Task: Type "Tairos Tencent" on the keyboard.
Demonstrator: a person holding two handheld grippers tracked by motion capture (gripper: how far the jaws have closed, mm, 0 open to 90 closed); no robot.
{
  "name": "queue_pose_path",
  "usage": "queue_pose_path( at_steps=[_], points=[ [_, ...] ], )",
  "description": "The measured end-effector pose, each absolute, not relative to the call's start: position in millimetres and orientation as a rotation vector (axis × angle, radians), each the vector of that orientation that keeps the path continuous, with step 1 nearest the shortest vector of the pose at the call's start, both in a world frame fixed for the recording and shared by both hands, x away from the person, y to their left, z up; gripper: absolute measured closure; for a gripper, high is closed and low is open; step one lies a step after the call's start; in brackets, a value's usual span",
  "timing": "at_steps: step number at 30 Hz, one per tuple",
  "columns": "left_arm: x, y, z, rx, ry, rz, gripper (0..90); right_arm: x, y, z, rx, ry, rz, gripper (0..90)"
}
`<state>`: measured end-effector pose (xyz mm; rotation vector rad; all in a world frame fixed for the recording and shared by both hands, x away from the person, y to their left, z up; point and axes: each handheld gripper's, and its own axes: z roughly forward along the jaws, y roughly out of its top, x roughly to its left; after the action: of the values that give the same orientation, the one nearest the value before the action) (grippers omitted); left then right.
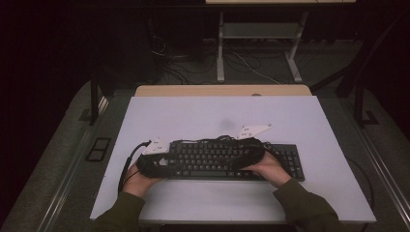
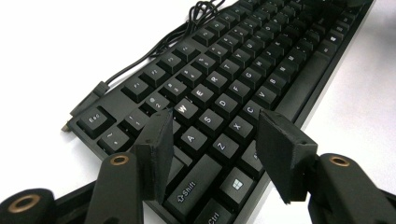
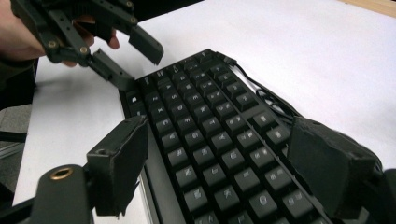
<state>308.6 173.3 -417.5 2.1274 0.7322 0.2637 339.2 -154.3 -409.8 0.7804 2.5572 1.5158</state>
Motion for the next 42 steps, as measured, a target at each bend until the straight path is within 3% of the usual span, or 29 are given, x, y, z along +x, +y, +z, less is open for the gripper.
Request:
queue_pose_path(
  at_steps=[6, 20, 24, 42],
  points=[
    [312, 171, -417, 2.130, 0.725, 0.261, 49.7, 332, -170, -411, 0.801, 2.550, 1.509, 18.9],
    [323, 164, -414, 2.118, 0.707, 0.256, 82.8, 319, -205, -412, 0.853, 2.503, 1.507, 17.8],
    [327, 162, -413, 2.148, 0.685, 0.254, 87.8, 317, -212, -411, 0.874, 2.487, 1.516, 17.8],
    [328, 160, -419, 2.184, 0.689, 0.265, 88.7, 302, -255, -418, 0.961, 2.400, 1.510, 17.1]
  ],
)
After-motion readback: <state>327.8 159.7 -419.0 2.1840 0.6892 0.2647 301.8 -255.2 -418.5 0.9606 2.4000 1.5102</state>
